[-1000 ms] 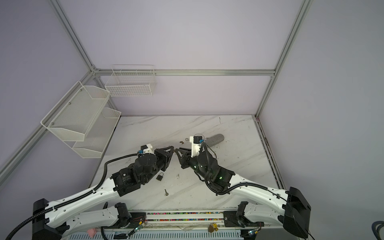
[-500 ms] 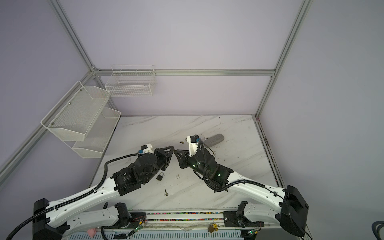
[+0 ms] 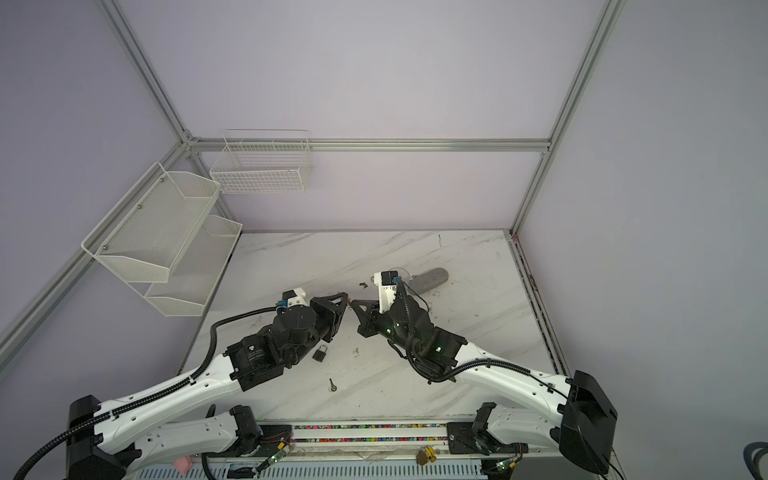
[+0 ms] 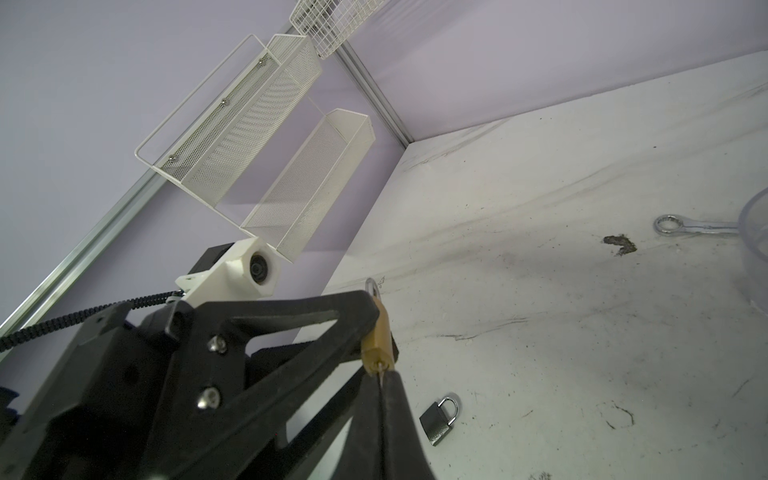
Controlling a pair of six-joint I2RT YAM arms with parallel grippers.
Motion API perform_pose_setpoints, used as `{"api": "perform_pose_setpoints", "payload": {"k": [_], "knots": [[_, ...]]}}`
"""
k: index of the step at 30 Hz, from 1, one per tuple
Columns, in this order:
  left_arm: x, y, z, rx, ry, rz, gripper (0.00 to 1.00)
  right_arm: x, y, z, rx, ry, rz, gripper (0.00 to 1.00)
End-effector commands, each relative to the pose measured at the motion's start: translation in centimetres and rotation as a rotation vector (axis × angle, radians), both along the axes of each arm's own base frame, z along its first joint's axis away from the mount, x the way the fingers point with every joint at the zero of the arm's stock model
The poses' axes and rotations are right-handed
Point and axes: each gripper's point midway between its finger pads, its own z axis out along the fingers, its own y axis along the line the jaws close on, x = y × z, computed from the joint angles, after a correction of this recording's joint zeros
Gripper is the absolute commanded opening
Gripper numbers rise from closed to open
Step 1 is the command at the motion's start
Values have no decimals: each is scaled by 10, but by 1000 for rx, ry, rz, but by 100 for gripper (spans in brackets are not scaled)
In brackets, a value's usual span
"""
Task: Unlock with the key
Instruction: 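Open the right gripper off the key and draw it back from the padlock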
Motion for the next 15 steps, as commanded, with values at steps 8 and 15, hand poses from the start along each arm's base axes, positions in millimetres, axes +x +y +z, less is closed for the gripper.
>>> {"api": "perform_pose_setpoints", "payload": {"k": [8,15], "knots": [[1,-18,60,-152,-95,-71,0,3,7,-6,-30,6,20,0],[-3,-42,80,-195,-126,-176,0,3,22,-9,4,57,67,0]]}}
